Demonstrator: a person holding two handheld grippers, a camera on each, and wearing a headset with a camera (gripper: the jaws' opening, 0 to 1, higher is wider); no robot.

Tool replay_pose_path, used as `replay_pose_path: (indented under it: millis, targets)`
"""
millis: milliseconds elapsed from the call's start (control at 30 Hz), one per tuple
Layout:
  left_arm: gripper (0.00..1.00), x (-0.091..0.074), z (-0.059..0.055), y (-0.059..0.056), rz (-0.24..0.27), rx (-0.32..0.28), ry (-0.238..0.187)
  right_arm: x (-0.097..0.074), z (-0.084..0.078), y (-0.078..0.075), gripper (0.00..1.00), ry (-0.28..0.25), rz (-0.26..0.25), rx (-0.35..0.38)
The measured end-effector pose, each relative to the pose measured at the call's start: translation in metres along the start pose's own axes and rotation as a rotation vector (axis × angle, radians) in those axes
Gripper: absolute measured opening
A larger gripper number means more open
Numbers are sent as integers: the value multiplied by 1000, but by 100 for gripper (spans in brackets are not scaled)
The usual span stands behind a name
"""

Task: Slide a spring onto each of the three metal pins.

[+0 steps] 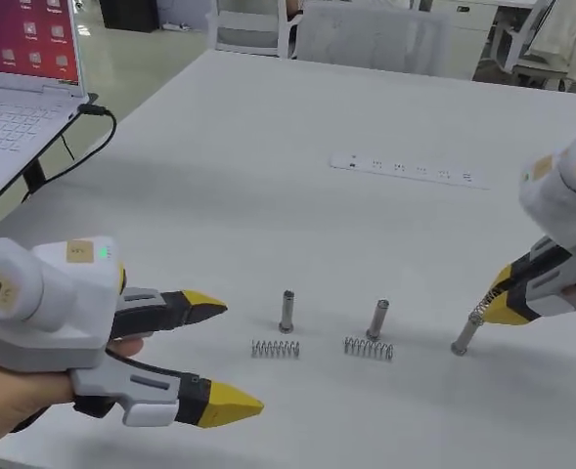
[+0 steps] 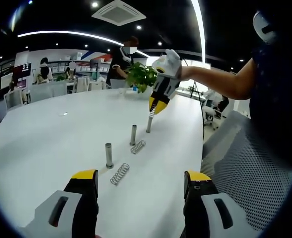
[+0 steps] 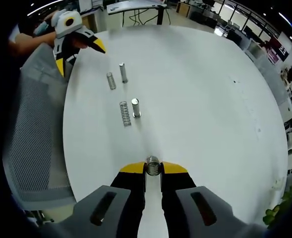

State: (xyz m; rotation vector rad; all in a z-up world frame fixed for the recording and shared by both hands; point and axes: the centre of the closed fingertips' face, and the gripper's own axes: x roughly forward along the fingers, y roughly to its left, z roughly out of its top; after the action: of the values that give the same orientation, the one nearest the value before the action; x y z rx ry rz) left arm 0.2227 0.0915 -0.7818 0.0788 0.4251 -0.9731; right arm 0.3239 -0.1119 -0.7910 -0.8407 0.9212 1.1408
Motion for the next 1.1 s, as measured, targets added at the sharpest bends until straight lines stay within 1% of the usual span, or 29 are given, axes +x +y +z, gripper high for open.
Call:
replay_pose_path:
  millis: [333, 600, 733, 1033, 1100]
  targets:
    - [65, 0, 0, 0, 0, 0, 3, 15, -4, 2, 9, 26, 20, -1]
    - [65, 0, -1, 0, 1, -1, 7, 28, -7, 6, 9, 31, 42, 19]
    - [65, 0, -1, 0, 1, -1, 8, 35, -11, 9, 9, 43, 51, 26]
    - [65, 0, -1, 0, -1, 2, 12, 42, -18, 13, 9, 51, 60, 45]
    - [65, 0, -2, 0, -1, 2, 13, 43, -16, 13, 9, 41, 61, 53]
